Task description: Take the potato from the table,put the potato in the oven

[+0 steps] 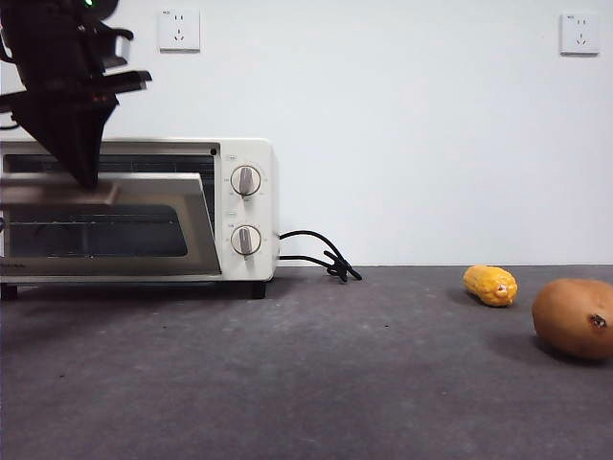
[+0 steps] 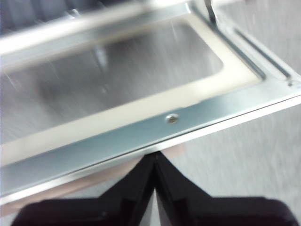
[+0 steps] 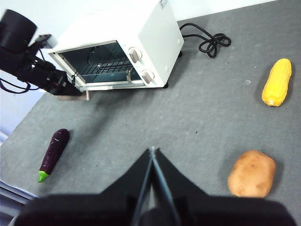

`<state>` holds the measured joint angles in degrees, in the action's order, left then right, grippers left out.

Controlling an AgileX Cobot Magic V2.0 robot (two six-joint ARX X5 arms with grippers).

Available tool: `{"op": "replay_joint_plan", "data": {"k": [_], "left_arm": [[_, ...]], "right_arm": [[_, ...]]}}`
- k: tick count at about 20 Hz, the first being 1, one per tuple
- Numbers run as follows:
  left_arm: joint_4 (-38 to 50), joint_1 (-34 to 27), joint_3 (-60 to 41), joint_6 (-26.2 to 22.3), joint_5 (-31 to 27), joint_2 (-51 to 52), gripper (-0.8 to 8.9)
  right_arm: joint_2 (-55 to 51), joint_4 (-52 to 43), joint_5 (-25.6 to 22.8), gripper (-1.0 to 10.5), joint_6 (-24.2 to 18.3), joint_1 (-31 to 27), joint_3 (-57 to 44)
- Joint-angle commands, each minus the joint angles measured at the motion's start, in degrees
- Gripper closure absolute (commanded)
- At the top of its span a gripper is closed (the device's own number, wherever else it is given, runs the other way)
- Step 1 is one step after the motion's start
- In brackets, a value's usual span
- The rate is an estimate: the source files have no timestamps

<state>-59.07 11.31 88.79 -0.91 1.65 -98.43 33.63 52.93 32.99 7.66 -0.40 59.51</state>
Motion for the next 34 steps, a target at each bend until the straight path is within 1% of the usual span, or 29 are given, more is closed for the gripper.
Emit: {"op": "replay_joint_plan", "data": {"k": [1, 4, 10, 15, 24, 27, 31, 34], "left_arm": [[5.8, 0.5, -1.0, -0.1, -1.7, -2.7, 8.20], [5.8, 1.1, -1.0, 0.8, -1.7, -2.8, 8.20], [5.4, 1.7, -1.1, 0.7, -1.7, -2.9, 8.20], [3.0, 1.7, -1.1, 0.2, -1.7, -3.2, 8.20], [-2.3, 2.0, -1.1, -0.4, -1.6, -7.5, 8.20], [-5.7, 2.0, -1.1, -1.3, -1.6, -7.5, 8.20], [-13.3, 2.1, -1.1, -3.4, -1.2, -7.5, 8.20], [-15.6, 2.7, -1.1, -4.1, -1.2, -7.1, 8.20]], "right_arm": [[-0.1, 0.0, -0.1, 9.5, -1.4, 0.0, 0.1], [0.0, 0.7, -0.3, 9.5, -1.9, 0.0, 0.1], [0.0, 1.6, -1.1, 9.5, -3.0, 0.0, 0.1], [0.0, 2.1, -1.1, 9.5, -3.0, 0.0, 0.1], [0.0, 2.7, -1.7, 9.5, -3.4, 0.0, 0.1], [0.0, 2.7, -2.0, 9.5, -3.4, 0.0, 0.1], [0.0, 2.9, -2.0, 9.5, -3.4, 0.0, 0.1], [0.0, 3.2, -2.0, 9.5, -3.4, 0.0, 0.1]]}}
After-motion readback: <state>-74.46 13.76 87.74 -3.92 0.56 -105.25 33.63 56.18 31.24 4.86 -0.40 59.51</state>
